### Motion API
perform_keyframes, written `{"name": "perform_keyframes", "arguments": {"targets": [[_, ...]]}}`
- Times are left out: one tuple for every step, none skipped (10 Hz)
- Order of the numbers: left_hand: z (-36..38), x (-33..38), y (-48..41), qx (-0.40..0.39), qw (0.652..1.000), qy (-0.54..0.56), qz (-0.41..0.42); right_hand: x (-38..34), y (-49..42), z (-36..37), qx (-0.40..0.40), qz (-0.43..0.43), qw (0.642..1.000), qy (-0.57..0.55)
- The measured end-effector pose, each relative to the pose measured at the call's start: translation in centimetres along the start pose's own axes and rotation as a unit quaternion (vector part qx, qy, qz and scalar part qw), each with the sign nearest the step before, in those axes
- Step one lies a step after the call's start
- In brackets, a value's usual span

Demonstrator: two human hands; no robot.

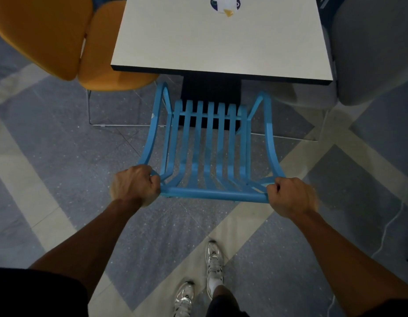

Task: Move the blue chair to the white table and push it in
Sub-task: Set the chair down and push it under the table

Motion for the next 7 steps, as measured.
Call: {"name": "perform_keyframes", "arguments": {"targets": [[0.2,0.0,0.0,-0.006,1.000,0.006,-0.002,0.0,0.0,0.1,-0.006,-0.006,1.000,0.012],[0.0,0.2,0.2,0.001,1.000,-0.011,0.004,0.2,0.2,0.4,-0.012,-0.008,1.000,0.023],[-0.1,0.5,0.6,0.007,1.000,-0.009,0.016,0.1,0.4,0.4,-0.031,0.009,0.999,0.020],[-0.6,0.9,0.9,0.019,0.999,-0.019,0.025,-0.2,0.6,0.5,-0.058,0.008,0.997,0.046],[-1.5,1.6,0.9,0.034,0.999,-0.021,0.033,-0.8,0.7,-0.5,-0.040,0.015,0.998,0.048],[-2.4,2.2,0.9,0.041,0.998,0.011,0.046,-1.8,0.2,-1.8,-0.001,-0.039,0.999,0.029],[-4.1,3.5,-0.3,0.066,0.996,0.034,0.059,-3.5,-1.3,-4.4,0.058,-0.059,0.995,-0.057]]}}
Point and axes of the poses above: each hand's wrist, its own y-axis away from the middle knuckle, its own z-axis out of the palm, x = y × z, the point moved 7 cm from there along -y, towards the middle knuckle, and after that the axes turned 12 degrees about x, right-handed, at the moved point
